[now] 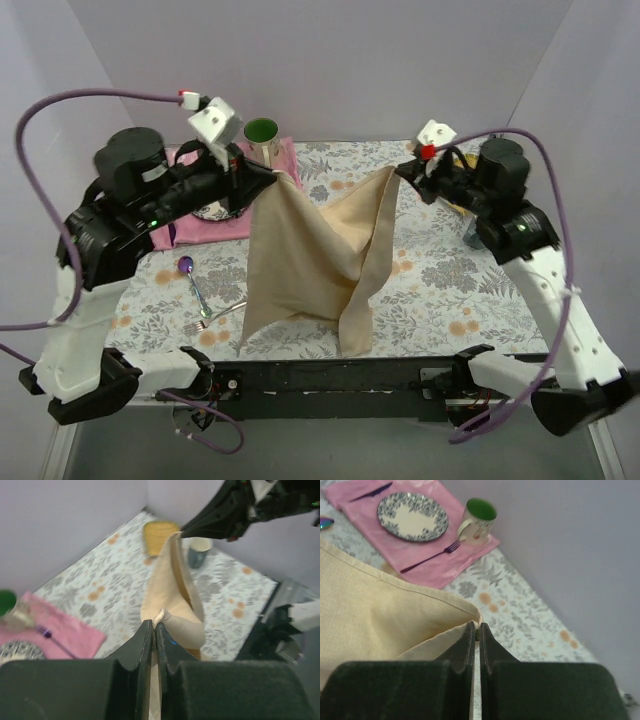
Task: Fold the napkin into a case and place the utensils inside
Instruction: Flatten out the crumpled napkin at the center of the board.
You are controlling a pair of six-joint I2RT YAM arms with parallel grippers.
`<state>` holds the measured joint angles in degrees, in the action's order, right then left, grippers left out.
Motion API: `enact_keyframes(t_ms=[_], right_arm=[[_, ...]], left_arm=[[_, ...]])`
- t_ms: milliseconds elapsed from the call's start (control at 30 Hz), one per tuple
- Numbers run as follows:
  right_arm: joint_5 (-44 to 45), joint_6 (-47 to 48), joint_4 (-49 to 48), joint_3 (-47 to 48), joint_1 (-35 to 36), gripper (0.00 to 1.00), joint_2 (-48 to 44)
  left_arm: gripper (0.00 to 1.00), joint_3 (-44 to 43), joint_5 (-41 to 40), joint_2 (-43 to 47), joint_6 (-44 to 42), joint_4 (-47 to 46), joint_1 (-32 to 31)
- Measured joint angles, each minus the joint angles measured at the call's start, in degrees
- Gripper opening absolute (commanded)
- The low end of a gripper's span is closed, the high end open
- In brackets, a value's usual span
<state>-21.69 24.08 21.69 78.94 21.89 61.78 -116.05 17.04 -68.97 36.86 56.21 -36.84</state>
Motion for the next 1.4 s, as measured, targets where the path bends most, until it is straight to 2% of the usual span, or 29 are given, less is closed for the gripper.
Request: enact_keyframes(t_ms=[100, 200, 267, 367, 400, 467, 567, 700, 767, 933, 1067, 1233, 1400], right_arm=[[-1.49, -0.35, -2.78, -4.0, -0.02, 0.01, 7.93], [-2.97, -0.31, -3.87, -8.09, -0.15, 0.01, 15.34], [-3.82, -0.26, -3.76, -10.62, -0.48, 0.01, 17.99], [-4.9, -0.61, -3.76, -13.16, -0.87, 0.32, 20.72], [-4.76, -1.38, -3.82, -13.25, -0.9, 0.51, 21.44], [-3.37, -3.23, -5.46, -13.29, -0.96, 0.68, 23.21], [1.66, -6.12, -6.93, -12.76, -1.22, 0.77, 25.57], [7.06, -11.32, -4.98, -7.54, -2.05, 0.86, 30.25], [8.81, -14.86, -5.03, -6.27, -2.36, 0.87, 30.99], [10.75, -22.62, -5.33, -4.66, -2.29, 0.76, 32.44], [14.49, -25.44, -5.53, 0.85, -1.05, 0.77, 39.54], [25.53, -27.45, -5.11, 8.72, 2.69, 0.79, 50.18], [34.77, -27.32, -5.16, 11.37, 6.69, 0.81, 54.07]], left_arm=[[0.0, 4.02, -7.61, -4.74, 0.15, -1.53, 3.37], [0.0, 12.15, -7.39, -9.86, 1.09, -4.76, 12.24], [0.0, 21.84, -6.91, -12.15, 1.99, -7.15, 17.66], [0.0, 35.98, -6.08, -13.11, 3.61, -10.36, 21.75], [0.0, 39.95, -5.62, -12.98, 4.2, -10.75, 22.23], [0.0, 46.07, -4.63, -12.41, 5.49, -12.74, 22.56], [0.0, 50.84, -2.47, -11.41, 7.54, -15.26, 22.64], [0.0, 51.95, -0.2, -10.05, 9.55, -19.56, 22.62], [0.0, 51.93, 0.44, -9.66, 10.36, -21.97, 22.62], [0.0, 51.95, 0.76, -9.68, 11.41, -24.55, 22.64], [0.0, 51.95, 0.87, -10.1, 11.72, -25.42, 22.64], [0.0, 51.95, 0.83, -10.69, 12.31, -25.42, 22.64], [0.0, 51.95, 0.83, -10.71, 12.96, -25.62, 22.64]])
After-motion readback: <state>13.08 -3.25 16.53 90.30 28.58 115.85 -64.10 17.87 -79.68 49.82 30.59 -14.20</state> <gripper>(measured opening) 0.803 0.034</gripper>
